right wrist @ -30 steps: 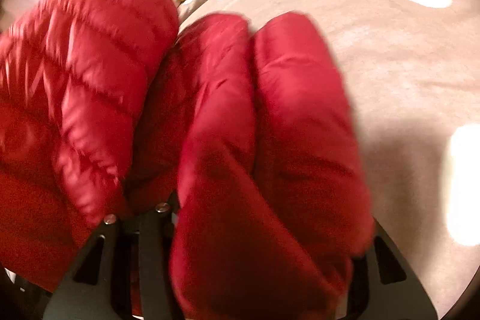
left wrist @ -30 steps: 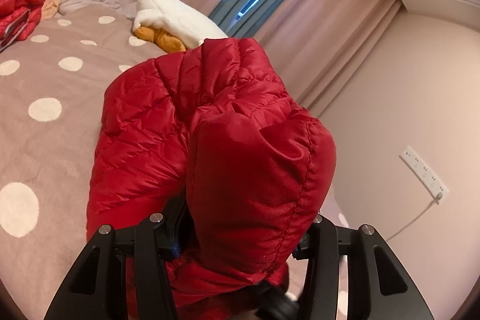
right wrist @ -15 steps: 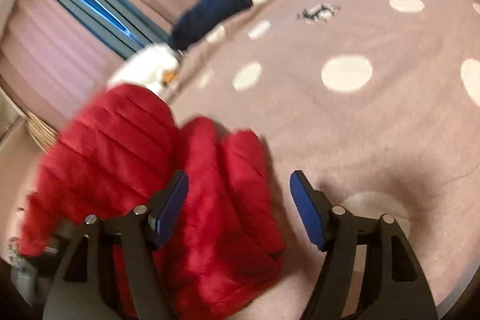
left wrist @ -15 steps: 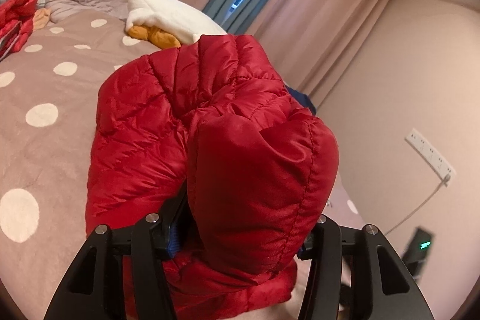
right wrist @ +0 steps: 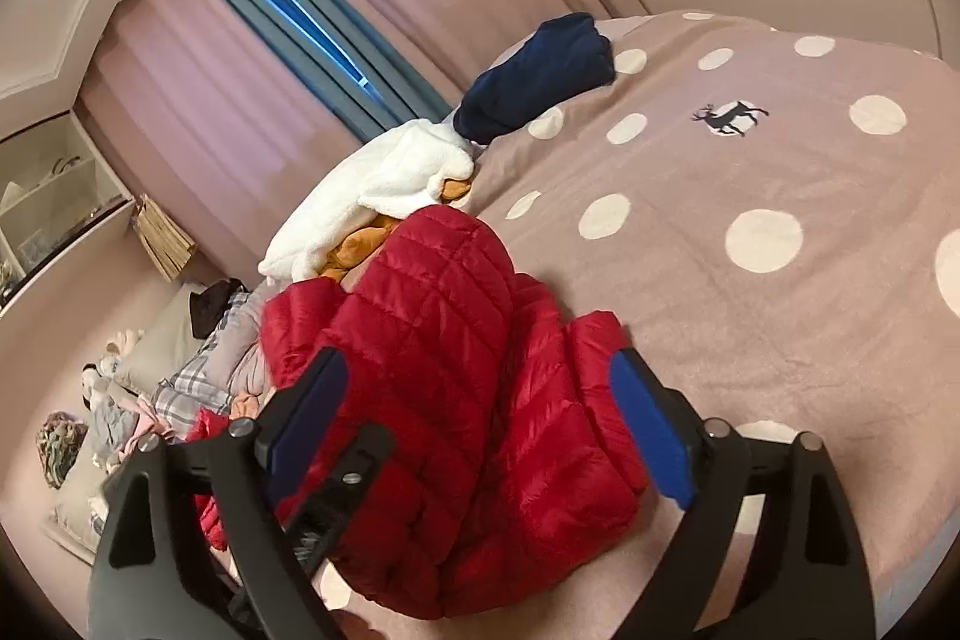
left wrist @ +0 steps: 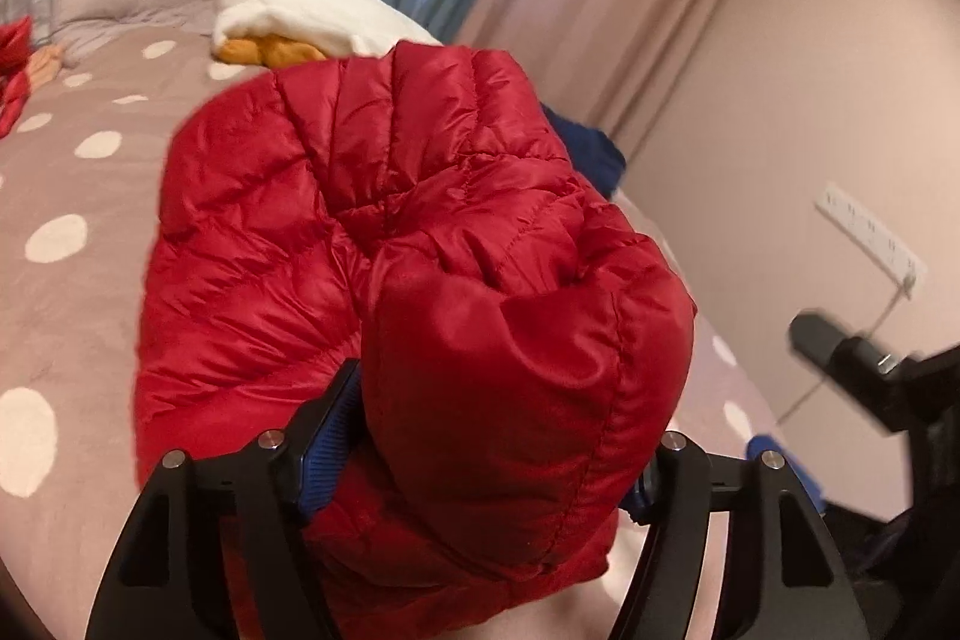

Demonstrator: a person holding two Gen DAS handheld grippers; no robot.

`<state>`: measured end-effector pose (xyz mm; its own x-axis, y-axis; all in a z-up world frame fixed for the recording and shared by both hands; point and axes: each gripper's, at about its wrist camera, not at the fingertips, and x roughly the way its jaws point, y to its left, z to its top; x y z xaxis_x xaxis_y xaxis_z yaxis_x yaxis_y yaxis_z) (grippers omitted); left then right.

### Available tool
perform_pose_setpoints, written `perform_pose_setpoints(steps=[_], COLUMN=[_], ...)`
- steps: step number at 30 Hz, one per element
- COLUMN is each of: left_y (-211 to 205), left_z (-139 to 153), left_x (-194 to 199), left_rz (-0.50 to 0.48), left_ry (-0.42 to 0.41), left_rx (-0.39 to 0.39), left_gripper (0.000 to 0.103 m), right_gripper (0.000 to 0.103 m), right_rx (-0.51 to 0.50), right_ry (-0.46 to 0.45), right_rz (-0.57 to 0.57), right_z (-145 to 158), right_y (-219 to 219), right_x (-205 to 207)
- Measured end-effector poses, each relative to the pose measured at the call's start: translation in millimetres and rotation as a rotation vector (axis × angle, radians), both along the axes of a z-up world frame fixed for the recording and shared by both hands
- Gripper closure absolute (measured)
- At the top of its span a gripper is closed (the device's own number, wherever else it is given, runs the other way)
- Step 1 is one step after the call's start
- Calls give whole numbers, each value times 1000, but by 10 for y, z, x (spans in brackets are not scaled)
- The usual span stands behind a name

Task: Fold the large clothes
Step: 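Lower the folded jacket onto the bed and open both tools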

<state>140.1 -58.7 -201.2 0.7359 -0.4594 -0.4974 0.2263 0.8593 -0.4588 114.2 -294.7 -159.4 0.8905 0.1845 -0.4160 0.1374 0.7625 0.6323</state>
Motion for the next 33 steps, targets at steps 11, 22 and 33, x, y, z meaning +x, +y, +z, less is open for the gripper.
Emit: perform_pose_setpoints(steps=[11, 22, 33], left_y=[-524, -441, -180], left_z=[-456, -325, 434], left_x=[232, -59, -771], left_rz=[-108, -54, -25], left_ry=[44, -4, -180], left_rx=[192, 209, 120], left_gripper=[34, 33, 28], right_gripper=[13, 13, 12], right_rx=[-25, -45, -83], right_ry=[46, 60, 15], right_rz=[-61, -85, -153], right_z=[-54, -60, 95], right_y=[-105, -137, -307], right_x=[-52, -94, -364])
